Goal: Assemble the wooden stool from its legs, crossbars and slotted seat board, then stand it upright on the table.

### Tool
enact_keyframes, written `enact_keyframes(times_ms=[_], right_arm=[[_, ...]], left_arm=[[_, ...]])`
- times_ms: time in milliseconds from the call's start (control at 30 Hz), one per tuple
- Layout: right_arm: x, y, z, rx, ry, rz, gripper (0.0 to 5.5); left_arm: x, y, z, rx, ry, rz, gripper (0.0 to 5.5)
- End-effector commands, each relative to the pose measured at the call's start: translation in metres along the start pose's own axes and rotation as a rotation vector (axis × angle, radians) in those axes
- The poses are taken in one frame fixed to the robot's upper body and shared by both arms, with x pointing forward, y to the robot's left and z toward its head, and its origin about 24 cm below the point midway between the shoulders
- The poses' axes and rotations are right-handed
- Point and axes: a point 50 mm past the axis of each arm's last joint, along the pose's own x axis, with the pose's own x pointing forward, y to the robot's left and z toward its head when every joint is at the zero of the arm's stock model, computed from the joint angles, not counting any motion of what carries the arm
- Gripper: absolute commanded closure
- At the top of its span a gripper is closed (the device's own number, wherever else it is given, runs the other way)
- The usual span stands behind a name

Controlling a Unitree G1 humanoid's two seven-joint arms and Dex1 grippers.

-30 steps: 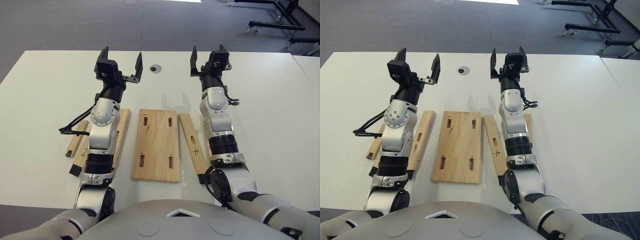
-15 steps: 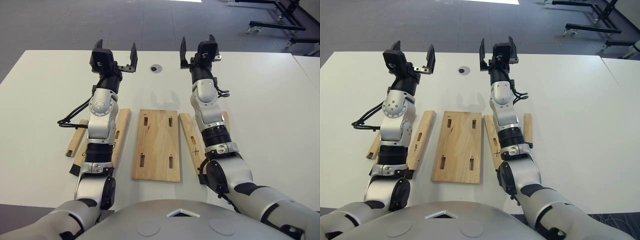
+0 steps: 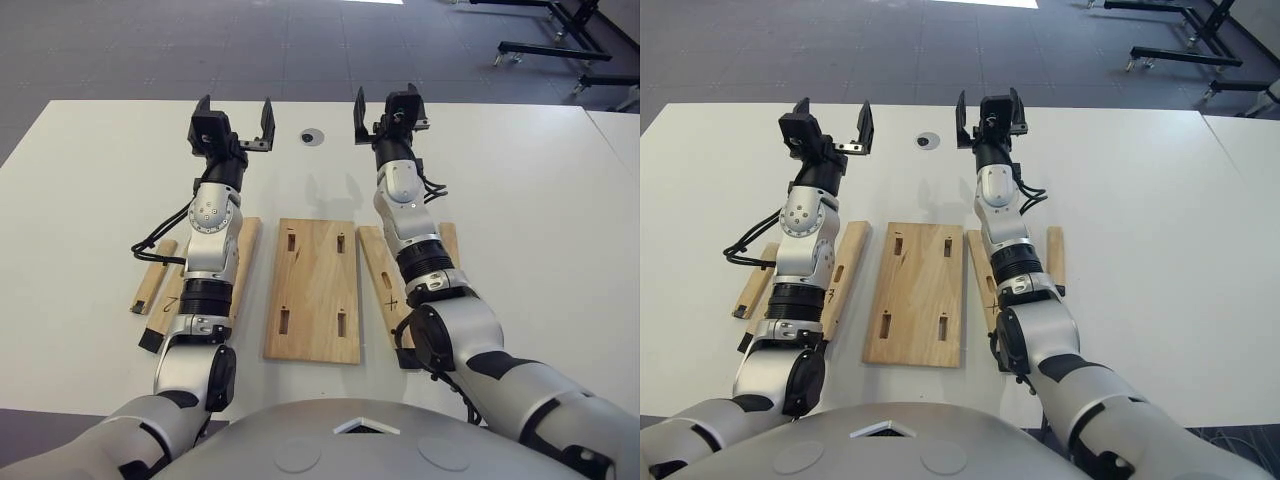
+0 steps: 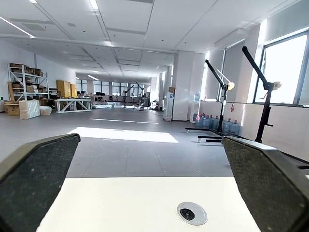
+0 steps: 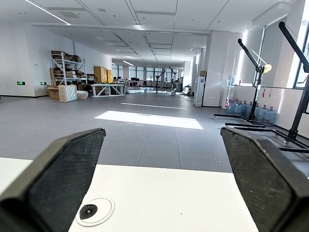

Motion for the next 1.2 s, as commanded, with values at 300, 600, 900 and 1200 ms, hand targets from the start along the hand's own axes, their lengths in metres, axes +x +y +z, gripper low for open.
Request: enact_keyframes(times_ms=[300, 600, 900, 1200], right_arm=[[0.012, 0.003, 0.006, -0.028, -0.043, -0.017, 1.09], [0.012, 0.002, 0.001, -0.049, -0.019, -0.025, 1.09], [0.005, 0.003, -0.016, -0.043, 0.049, 0.009, 1.09], [-0.059, -0.079, 0.008, -0.004, -0.005, -0.051, 1.09]], left_arm=[[0.008, 0.002, -0.002, -0.012, -0.026, -0.019, 0.10], [0.007, 0.009, -0.009, -0.005, -0.006, -0.010, 0.10], [0.005, 0.002, -0.019, -0.013, 0.021, -0.037, 0.10], [-0.025, 0.003, -0.012, 0.002, -0.012, -0.035, 0.10]])
